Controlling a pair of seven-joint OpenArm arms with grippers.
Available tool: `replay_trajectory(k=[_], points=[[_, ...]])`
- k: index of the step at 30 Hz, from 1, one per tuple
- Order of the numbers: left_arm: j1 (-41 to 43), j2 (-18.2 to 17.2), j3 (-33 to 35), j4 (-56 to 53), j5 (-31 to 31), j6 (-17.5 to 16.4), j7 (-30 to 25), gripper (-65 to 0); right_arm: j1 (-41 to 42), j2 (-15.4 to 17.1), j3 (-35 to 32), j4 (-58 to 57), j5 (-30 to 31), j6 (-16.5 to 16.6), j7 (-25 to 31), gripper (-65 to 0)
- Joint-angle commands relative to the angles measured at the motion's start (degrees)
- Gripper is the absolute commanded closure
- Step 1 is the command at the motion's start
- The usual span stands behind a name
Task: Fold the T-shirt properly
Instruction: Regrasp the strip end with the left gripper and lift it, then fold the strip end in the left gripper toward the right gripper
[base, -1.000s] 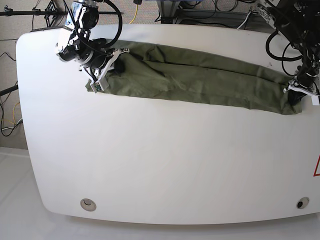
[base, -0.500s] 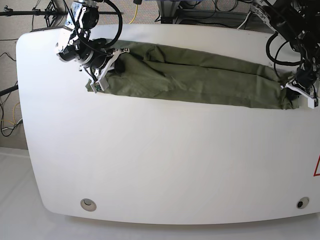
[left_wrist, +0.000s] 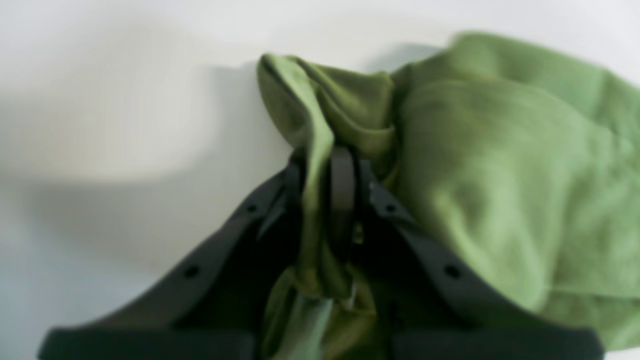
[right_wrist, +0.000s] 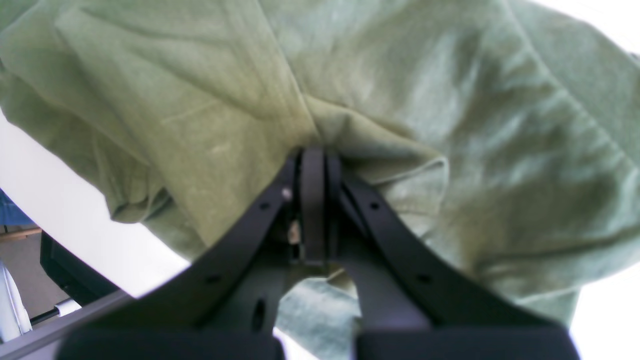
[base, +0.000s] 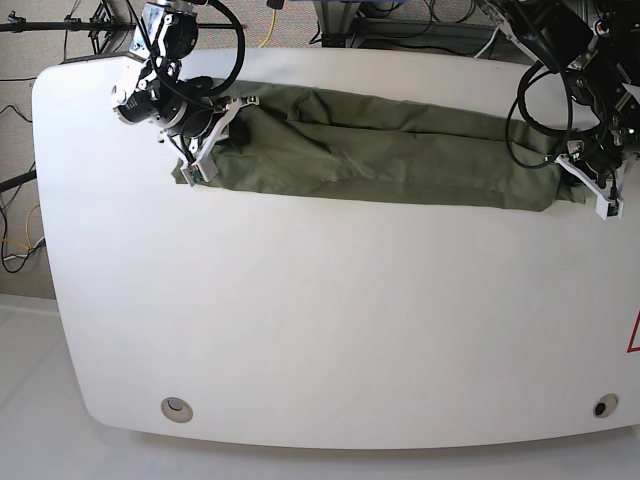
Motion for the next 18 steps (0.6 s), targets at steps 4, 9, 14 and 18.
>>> replay_trajectory(k=[4, 9, 14, 18], points=[[-0.2, 2.0, 1.3, 9.2, -0.5, -0.1, 0.3, 0.0, 0.2, 0.1, 0.0, 0.6, -0.8, 0.3, -1.0, 0.0], [0.6, 4.3, 3.8, 14.1, -0.3, -0.1, 0.4, 0.0, 0.2, 0.1, -0.1, 0.6, -0.8, 0.3, -1.0, 0.0], [1.4, 5.8, 6.5, 15.4, -0.5, -0.1, 0.4, 0.0, 0.2, 0.1, -0.1, 0.6, -0.8, 0.3, -1.0, 0.0], [1.4, 6.5, 8.6, 15.4, -0.4, -0.1, 0.4, 0.0, 0.2, 0.1, -0.1, 0.6, -0.8, 0.3, -1.0, 0.0]])
